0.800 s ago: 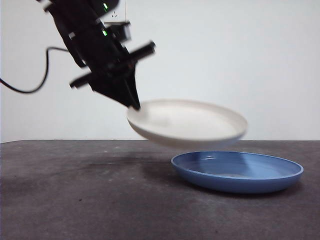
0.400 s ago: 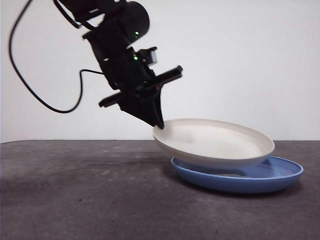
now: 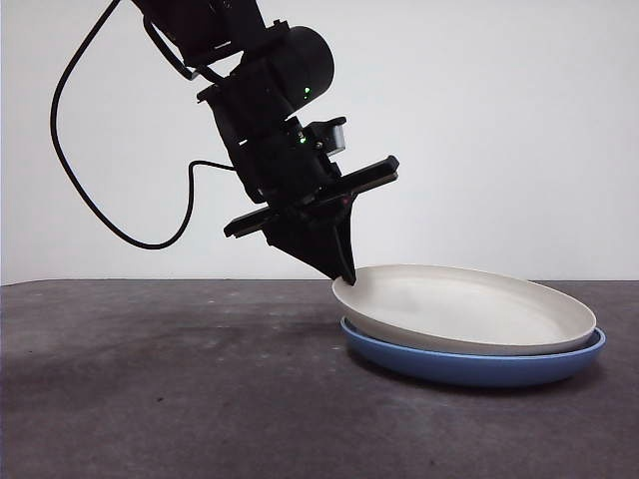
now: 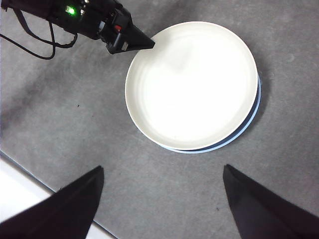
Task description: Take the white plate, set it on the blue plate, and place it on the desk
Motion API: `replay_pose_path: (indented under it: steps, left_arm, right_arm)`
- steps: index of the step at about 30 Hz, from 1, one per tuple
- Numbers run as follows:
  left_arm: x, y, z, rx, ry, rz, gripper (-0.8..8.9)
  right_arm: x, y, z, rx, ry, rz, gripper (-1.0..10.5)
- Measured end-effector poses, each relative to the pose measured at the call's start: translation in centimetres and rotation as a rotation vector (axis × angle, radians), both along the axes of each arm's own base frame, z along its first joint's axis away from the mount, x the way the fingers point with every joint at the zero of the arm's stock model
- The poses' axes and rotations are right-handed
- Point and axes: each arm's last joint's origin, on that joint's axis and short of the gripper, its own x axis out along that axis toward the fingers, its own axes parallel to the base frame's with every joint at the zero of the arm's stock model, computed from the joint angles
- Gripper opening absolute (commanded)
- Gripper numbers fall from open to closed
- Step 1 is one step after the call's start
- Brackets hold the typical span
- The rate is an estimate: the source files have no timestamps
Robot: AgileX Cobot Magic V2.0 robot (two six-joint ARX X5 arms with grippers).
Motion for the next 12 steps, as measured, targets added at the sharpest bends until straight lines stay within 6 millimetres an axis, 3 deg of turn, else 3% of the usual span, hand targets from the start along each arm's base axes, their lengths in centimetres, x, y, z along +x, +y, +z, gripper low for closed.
replay_pose_path:
  steps: [7, 12]
  left_arm:
    - [0.1, -0.1, -0.9, 0.016, 0.022, -0.001, 0.56]
    - [-0.1, -0.6, -1.0, 0.012, 0.020, -0.013, 2.38]
  right_arm:
    - [0.0, 0.0, 0.0, 0.000, 0.000, 0.000, 3.8]
    - [0.0, 0.0, 0.0, 0.000, 0.000, 0.000, 3.8]
